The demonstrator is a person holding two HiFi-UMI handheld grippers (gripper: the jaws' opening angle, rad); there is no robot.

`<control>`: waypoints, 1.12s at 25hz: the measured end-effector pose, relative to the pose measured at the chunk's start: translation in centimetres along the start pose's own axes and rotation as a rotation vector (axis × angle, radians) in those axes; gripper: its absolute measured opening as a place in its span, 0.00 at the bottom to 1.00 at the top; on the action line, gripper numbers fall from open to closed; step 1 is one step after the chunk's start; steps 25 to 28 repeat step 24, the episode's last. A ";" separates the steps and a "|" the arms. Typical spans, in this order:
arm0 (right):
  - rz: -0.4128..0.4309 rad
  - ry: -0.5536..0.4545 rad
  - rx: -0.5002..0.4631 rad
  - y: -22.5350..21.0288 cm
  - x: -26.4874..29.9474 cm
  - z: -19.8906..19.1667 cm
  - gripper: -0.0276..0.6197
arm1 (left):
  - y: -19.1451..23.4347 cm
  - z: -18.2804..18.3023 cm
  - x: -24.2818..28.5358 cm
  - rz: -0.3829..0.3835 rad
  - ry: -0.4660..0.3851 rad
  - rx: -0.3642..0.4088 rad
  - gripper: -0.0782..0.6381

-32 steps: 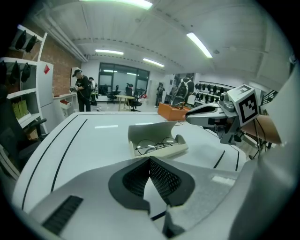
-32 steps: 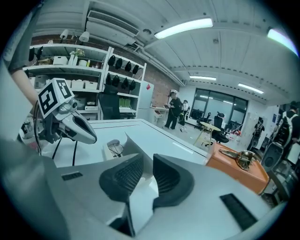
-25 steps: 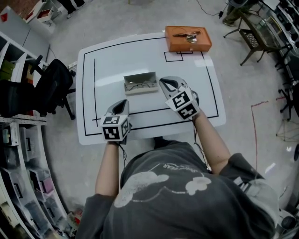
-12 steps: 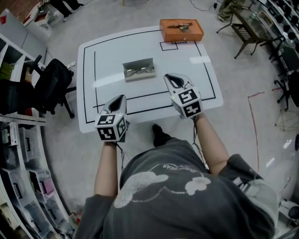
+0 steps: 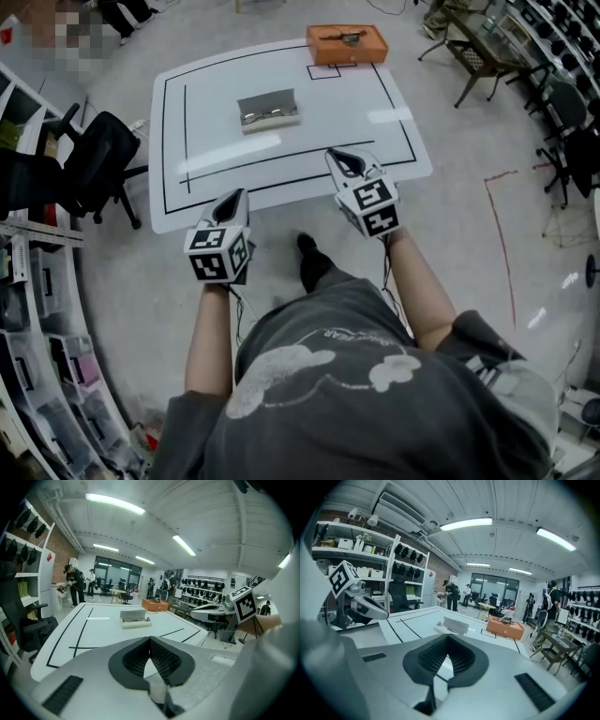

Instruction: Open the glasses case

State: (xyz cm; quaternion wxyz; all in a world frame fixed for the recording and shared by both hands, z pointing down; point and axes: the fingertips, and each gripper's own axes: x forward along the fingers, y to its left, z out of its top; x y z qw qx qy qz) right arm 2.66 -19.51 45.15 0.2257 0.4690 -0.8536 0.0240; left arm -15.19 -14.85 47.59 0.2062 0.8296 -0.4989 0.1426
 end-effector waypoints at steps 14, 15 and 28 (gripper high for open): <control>-0.027 0.026 0.041 6.4 -9.7 -3.8 0.04 | -4.9 -6.1 -7.2 -0.055 0.020 -0.035 0.11; -0.029 0.029 0.048 6.7 -10.2 -4.2 0.04 | -5.0 -6.5 -7.5 -0.058 0.024 -0.038 0.11; -0.038 0.067 0.097 8.6 -12.9 -7.2 0.04 | -5.9 -9.3 -9.3 -0.066 0.053 -0.053 0.11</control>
